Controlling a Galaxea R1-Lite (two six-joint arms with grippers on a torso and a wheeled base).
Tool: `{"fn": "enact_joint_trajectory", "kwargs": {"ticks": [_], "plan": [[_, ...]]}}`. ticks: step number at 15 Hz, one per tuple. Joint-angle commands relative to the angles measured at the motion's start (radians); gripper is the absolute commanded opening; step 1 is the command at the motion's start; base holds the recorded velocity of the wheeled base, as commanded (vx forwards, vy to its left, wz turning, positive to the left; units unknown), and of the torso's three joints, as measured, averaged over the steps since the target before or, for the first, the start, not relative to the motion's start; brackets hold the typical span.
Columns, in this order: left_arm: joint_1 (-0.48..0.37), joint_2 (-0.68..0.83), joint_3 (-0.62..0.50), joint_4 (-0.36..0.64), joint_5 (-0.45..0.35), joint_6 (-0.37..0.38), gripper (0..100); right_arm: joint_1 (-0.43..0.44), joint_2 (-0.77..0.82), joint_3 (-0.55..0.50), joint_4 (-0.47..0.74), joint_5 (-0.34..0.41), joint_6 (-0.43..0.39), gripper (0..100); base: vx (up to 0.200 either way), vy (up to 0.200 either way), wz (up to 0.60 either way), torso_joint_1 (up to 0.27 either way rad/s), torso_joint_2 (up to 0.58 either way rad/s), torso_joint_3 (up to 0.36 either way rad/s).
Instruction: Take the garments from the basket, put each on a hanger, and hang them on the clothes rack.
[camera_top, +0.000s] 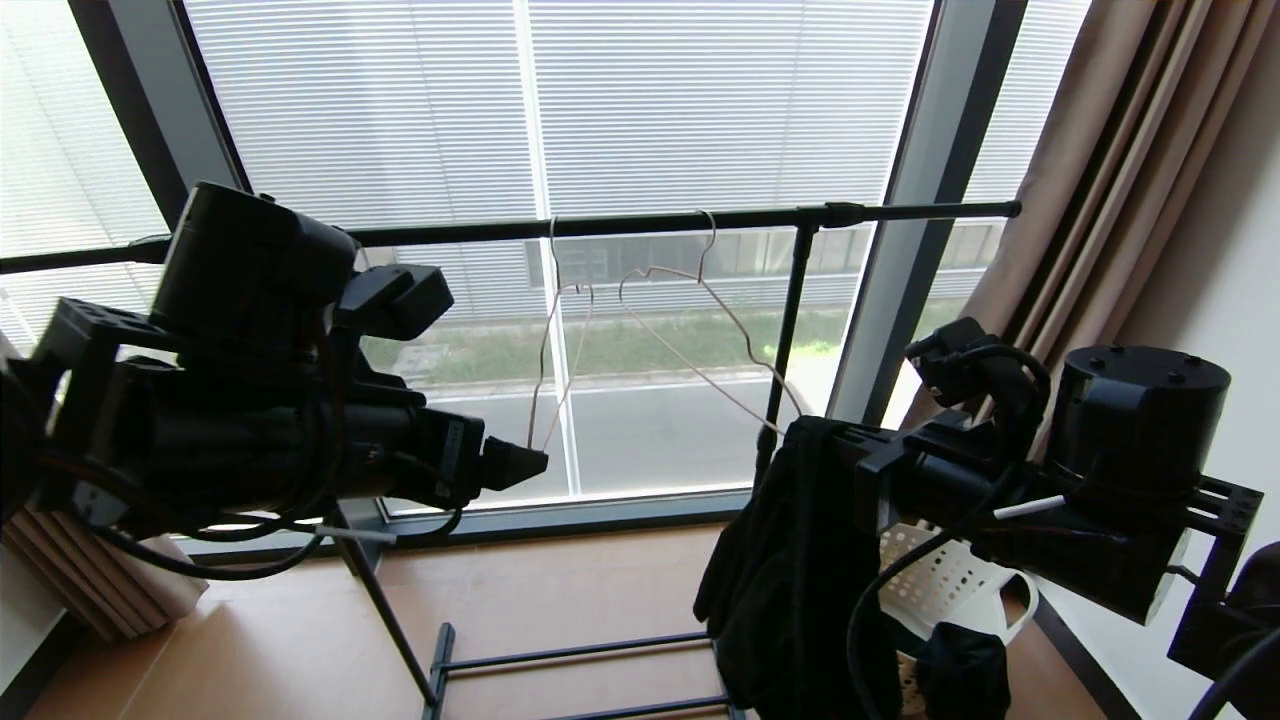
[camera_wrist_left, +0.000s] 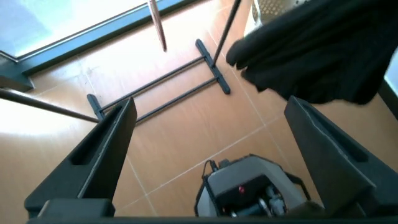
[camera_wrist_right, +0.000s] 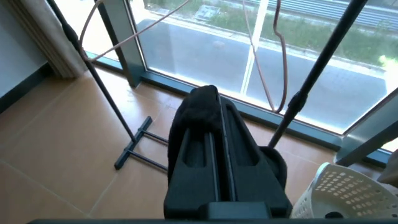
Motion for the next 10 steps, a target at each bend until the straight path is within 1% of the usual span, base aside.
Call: {"fn": "enact_joint_trajectory", "kwargs": {"ticks": [1, 3, 4, 5, 7, 8, 10], "plan": [[0.015, 0.114, -0.003, -0.070, 0.001, -0.030, 100, -0.007, -0.021, 0.013, -0.001, 0.001, -0.013, 0, 0.000, 0.000, 0.00, 0.000, 0.00, 0.000], [0.017, 0.129, 0.003, -0.125, -0.001, -0.070, 100, -0.007, -0.018, 0.011, -0.002, 0.001, -0.019, 0, 0.000, 0.000, 0.00, 0.000, 0.00, 0.000], [0.021, 0.132, 0.012, -0.150, -0.001, -0.063, 100, -0.007, -0.020, 0.011, -0.002, 0.001, -0.019, 0, 0.000, 0.000, 0.00, 0.000, 0.00, 0.000], [0.023, 0.129, 0.029, -0.179, 0.004, -0.039, 100, -0.007, -0.021, 0.011, -0.002, 0.000, -0.019, 0, 0.000, 0.000, 0.00, 0.000, 0.00, 0.000], [0.023, 0.128, 0.033, -0.187, 0.019, -0.025, 100, -0.007, -0.023, 0.011, -0.002, 0.000, -0.019, 0, 0.000, 0.000, 0.00, 0.000, 0.00, 0.000], [0.020, 0.128, 0.032, -0.187, 0.047, -0.024, 100, -0.007, -0.023, 0.011, -0.002, 0.000, -0.019, 0, 0.200, 0.000, 0.00, 0.002, 0.00, 0.002], [0.014, 0.129, 0.029, -0.187, 0.058, -0.024, 100, -0.007, -0.026, 0.013, -0.002, 0.001, -0.019, 0, 0.200, 0.000, 0.00, -0.002, 0.00, 0.005]]}}
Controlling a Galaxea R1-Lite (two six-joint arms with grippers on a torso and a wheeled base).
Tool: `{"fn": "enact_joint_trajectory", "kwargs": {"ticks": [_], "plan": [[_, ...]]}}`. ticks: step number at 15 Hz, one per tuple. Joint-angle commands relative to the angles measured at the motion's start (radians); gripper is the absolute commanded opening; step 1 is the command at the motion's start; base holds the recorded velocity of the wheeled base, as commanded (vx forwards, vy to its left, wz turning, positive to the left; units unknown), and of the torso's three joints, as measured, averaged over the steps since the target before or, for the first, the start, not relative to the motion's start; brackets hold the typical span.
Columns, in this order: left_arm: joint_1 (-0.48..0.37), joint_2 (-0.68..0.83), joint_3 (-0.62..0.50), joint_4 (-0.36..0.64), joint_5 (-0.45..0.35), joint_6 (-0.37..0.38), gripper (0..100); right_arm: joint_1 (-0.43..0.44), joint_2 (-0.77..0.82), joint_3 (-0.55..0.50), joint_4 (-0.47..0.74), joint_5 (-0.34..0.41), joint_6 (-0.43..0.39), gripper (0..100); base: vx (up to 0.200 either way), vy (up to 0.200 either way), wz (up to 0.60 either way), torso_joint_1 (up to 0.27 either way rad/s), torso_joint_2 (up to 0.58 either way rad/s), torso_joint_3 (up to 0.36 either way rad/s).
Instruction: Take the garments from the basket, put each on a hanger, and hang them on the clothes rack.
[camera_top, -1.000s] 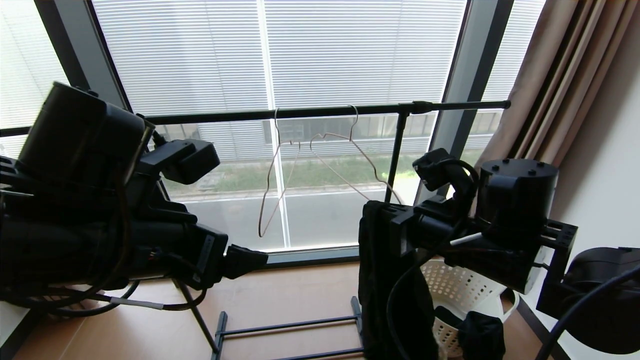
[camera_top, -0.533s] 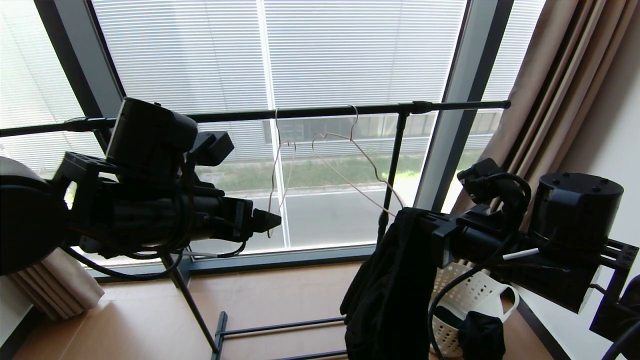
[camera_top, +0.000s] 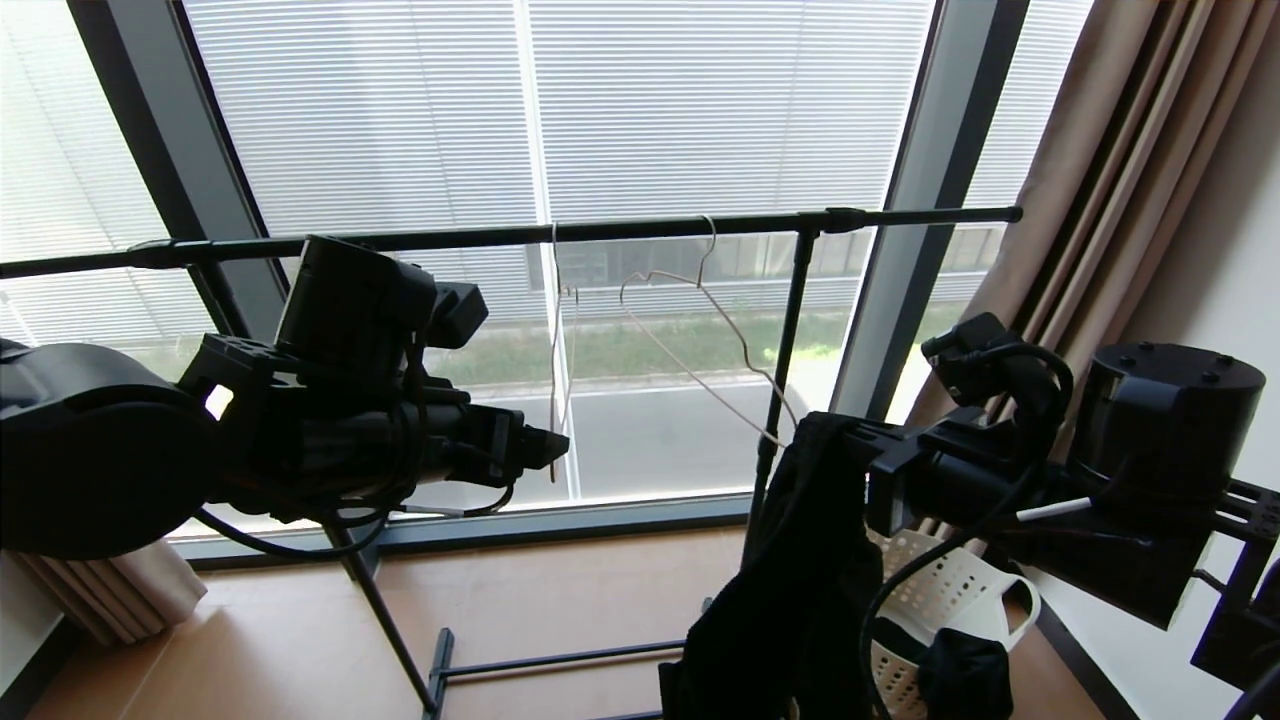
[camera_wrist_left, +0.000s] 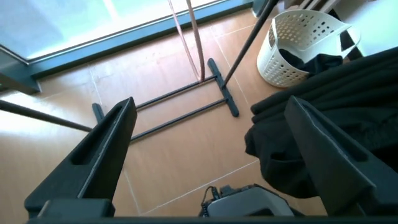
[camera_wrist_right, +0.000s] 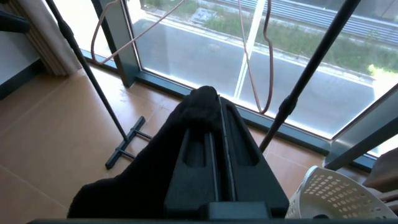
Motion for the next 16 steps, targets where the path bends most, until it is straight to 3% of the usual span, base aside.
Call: {"fn": "enact_joint_trajectory", "kwargs": {"ticks": [1, 4, 6, 8, 11, 16], "plan": [[-0.007, 0.004, -0.002, 0.000, 0.002, 0.001, 100, -0.001, -0.002, 0.002, 0.001, 0.000, 0.000, 0, 0.200, 0.000, 0.00, -0.012, 0.00, 0.007], [-0.008, 0.007, -0.002, -0.001, 0.002, 0.012, 100, -0.001, -0.002, 0.002, 0.001, 0.000, 0.000, 0, 0.200, 0.000, 0.00, 0.012, 0.01, 0.004], [-0.013, 0.024, 0.000, -0.038, 0.003, 0.013, 100, -0.001, 0.001, 0.002, 0.001, -0.002, 0.000, 0, 0.000, 0.000, 0.00, 0.000, 0.00, 0.000], [-0.025, 0.052, -0.005, -0.052, 0.045, 0.033, 100, -0.001, 0.001, 0.002, 0.001, -0.002, 0.000, 0, 0.000, 0.000, 0.00, 0.000, 0.00, 0.000], [-0.062, 0.144, -0.068, -0.052, 0.172, 0.035, 100, -0.001, -0.002, 0.003, 0.001, -0.002, 0.000, 0, 0.000, 0.000, 0.00, 0.000, 0.00, 0.000], [-0.059, 0.182, -0.091, -0.047, 0.218, 0.032, 100, -0.001, -0.005, 0.002, 0.001, -0.002, 0.000, 0, 0.000, 0.000, 0.00, 0.000, 0.00, 0.000]]}}
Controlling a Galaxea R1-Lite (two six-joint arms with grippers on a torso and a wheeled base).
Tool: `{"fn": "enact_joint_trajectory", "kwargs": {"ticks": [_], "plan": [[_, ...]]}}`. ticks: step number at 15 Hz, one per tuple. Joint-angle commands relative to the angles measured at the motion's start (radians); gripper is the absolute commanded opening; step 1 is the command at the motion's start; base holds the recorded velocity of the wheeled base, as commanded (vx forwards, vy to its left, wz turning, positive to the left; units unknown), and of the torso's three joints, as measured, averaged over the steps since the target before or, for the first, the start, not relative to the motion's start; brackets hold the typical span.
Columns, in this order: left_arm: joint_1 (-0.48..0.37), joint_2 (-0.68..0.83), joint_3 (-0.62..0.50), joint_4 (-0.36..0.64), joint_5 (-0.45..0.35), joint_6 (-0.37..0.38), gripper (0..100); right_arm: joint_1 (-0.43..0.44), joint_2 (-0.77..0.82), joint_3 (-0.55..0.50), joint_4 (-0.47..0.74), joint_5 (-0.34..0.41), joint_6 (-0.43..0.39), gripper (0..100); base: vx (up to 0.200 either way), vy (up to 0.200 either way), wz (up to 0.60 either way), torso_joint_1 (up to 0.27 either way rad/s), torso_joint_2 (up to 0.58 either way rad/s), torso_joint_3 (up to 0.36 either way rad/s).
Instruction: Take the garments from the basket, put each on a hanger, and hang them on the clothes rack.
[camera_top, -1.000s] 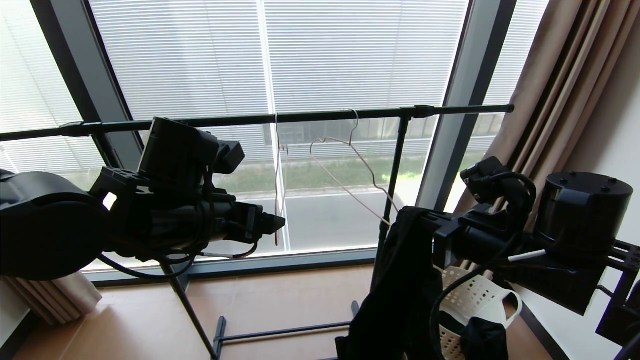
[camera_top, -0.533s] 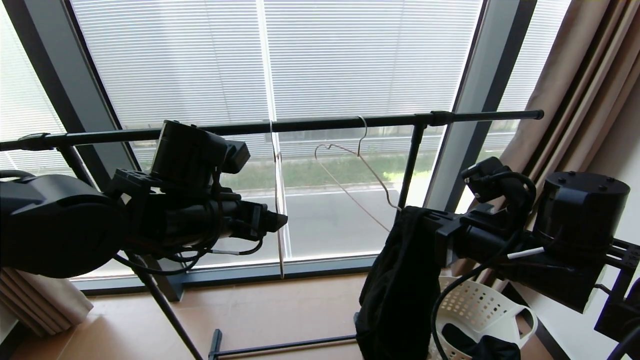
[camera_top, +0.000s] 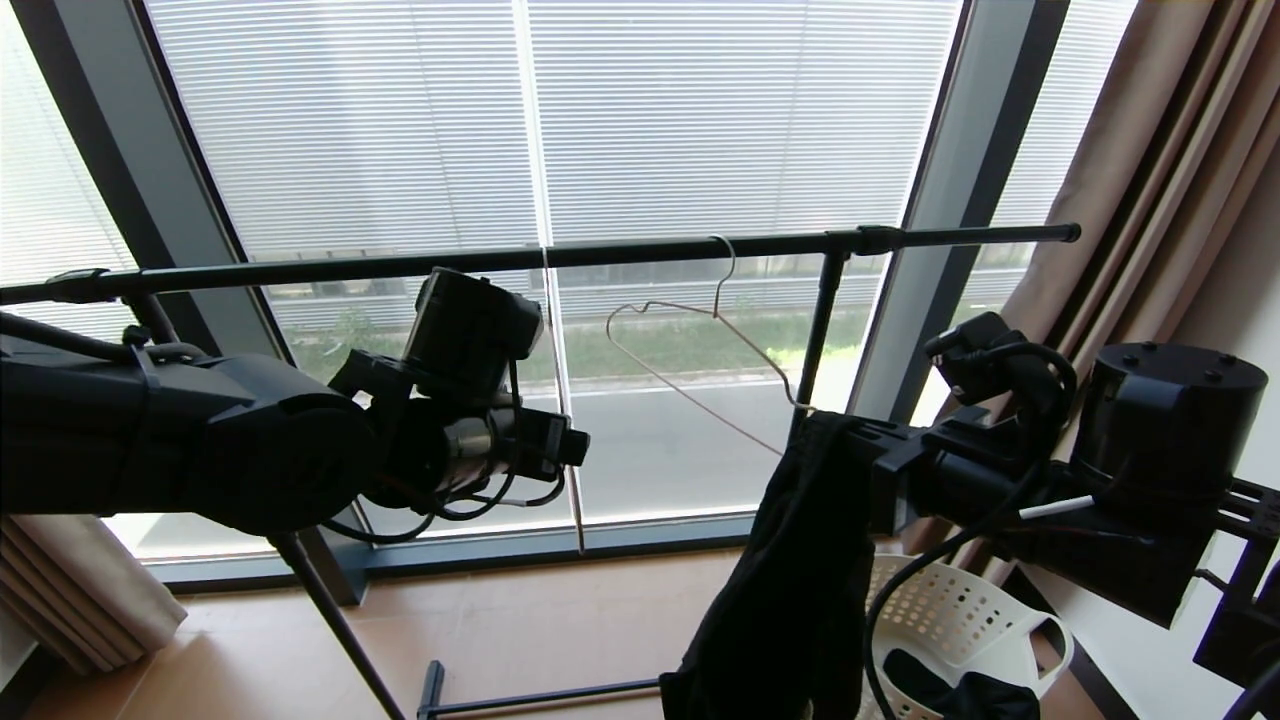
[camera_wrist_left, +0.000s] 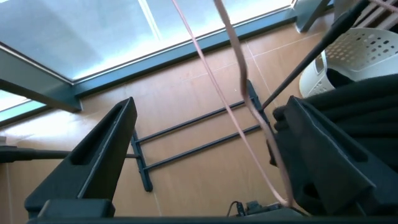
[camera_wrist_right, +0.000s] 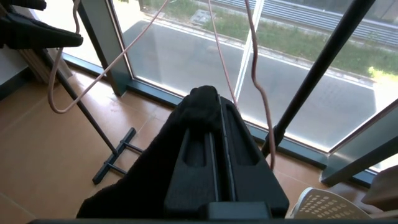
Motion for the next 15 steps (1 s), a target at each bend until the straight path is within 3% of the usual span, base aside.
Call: {"fn": "enact_joint_trajectory", "kwargs": {"ticks": [1, 7, 15], "plan": [[0.010, 0.015, 0.002, 0.002, 0.011, -0.002, 100, 0.001, 0.002, -0.001, -0.001, 0.000, 0.000, 0, 0.000, 0.000, 0.00, 0.000, 0.00, 0.000], [0.029, 0.028, -0.006, -0.003, 0.043, -0.011, 100, 0.001, 0.007, -0.001, -0.001, 0.000, 0.000, 0, 0.000, 0.000, 0.00, 0.000, 0.00, 0.000], [0.045, 0.138, -0.103, -0.005, 0.043, -0.010, 100, 0.002, 0.007, 0.000, -0.001, 0.000, 0.002, 0, 0.000, 0.000, 0.00, 0.000, 0.00, 0.000]]}}
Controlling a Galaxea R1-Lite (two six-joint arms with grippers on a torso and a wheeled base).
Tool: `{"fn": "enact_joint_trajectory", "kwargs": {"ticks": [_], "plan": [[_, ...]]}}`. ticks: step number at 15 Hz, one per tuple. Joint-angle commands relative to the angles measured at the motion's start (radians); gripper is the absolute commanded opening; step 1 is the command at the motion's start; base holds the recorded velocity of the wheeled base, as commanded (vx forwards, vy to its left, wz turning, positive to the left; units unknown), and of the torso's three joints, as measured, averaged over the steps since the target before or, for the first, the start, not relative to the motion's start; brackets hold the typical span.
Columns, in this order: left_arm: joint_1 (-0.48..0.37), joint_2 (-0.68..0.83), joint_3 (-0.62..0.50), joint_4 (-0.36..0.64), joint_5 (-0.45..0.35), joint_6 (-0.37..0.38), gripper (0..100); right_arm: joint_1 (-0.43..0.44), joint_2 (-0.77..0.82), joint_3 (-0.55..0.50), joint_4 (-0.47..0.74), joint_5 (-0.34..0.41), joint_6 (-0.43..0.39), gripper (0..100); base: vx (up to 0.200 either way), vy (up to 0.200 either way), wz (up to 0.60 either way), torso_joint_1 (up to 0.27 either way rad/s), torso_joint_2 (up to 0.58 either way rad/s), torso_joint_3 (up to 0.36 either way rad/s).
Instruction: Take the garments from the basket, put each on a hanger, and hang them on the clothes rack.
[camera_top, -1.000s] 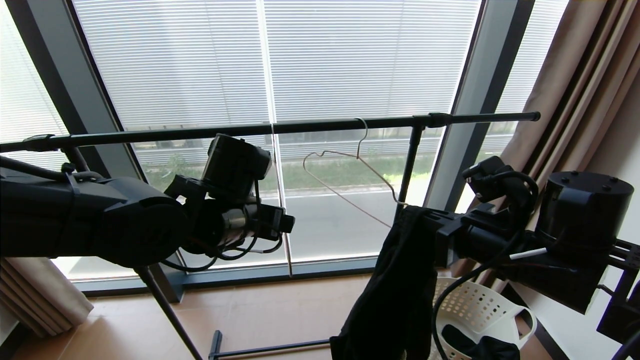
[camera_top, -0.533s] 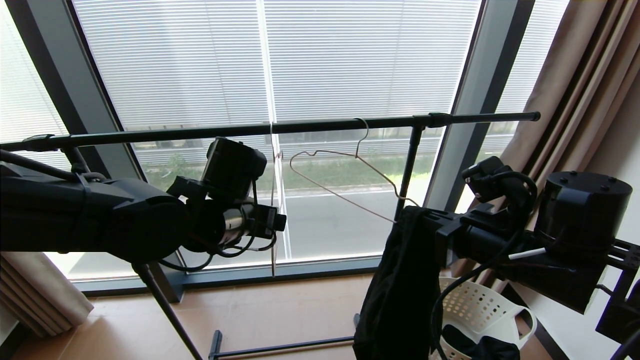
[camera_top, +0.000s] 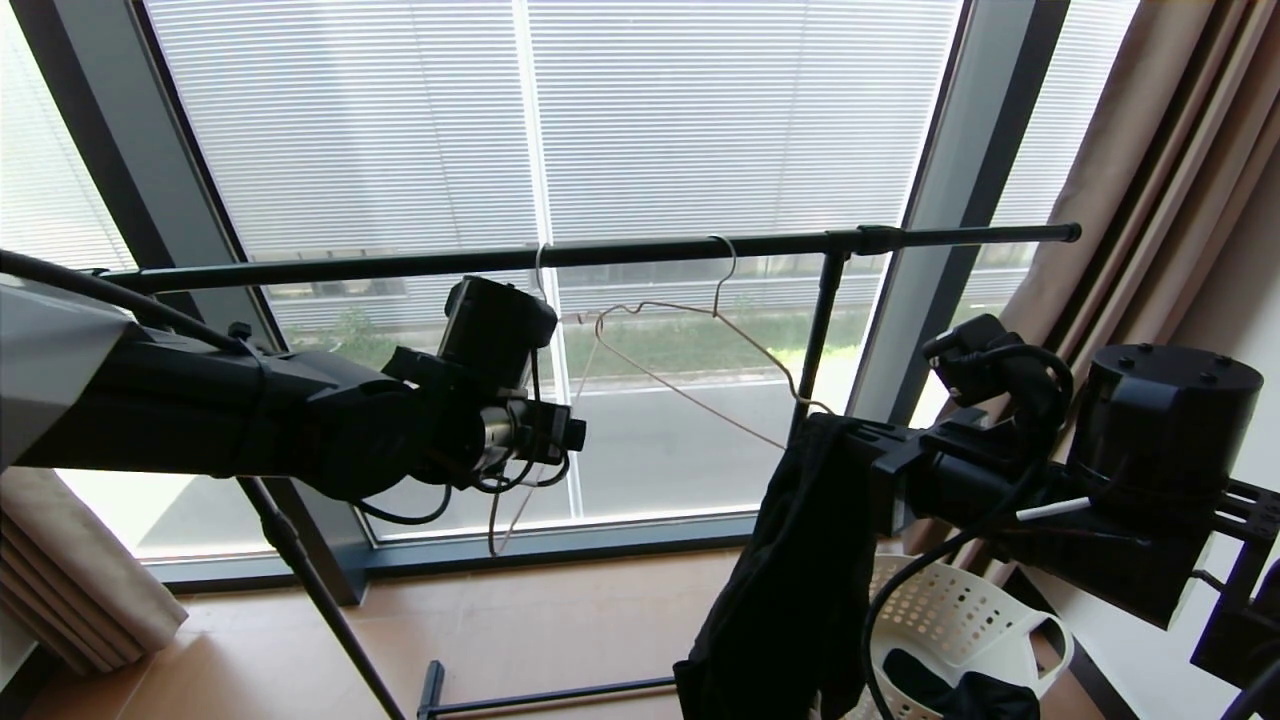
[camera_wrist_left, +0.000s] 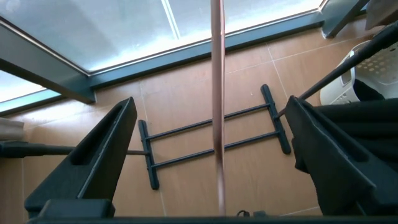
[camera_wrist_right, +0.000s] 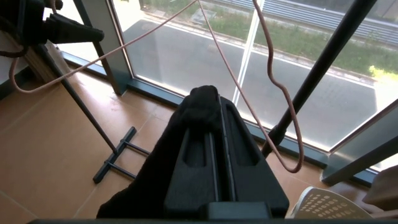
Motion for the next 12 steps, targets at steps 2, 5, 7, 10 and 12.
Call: {"fn": "enact_joint_trajectory", "kwargs": {"ticks": [2, 5, 7, 10, 12], "plan": [[0.014, 0.060, -0.043, 0.000, -0.001, 0.000, 0, 0.001, 0.001, 0.000, 0.000, 0.000, 0.000, 0, 0.000, 0.000, 0.00, 0.000, 0.00, 0.000], [0.019, 0.057, -0.038, 0.000, -0.001, -0.002, 0, 0.001, 0.004, 0.000, 0.000, 0.002, 0.000, 0, 0.000, 0.000, 0.00, 0.000, 0.00, 0.000], [0.035, 0.054, -0.036, 0.000, -0.001, -0.002, 0, 0.001, 0.002, 0.002, 0.001, 0.002, 0.000, 0, 0.000, 0.000, 0.00, 0.000, 0.00, 0.000], [0.060, 0.039, -0.036, 0.000, -0.001, -0.002, 0, 0.001, 0.001, 0.002, 0.000, 0.002, 0.000, 0, 0.000, 0.000, 0.00, 0.000, 0.00, 0.000], [0.063, 0.022, -0.035, 0.000, -0.001, -0.003, 0, 0.001, 0.001, 0.000, 0.000, 0.002, 0.000, 0, 0.000, 0.000, 0.00, 0.000, 0.00, 0.000]]}}
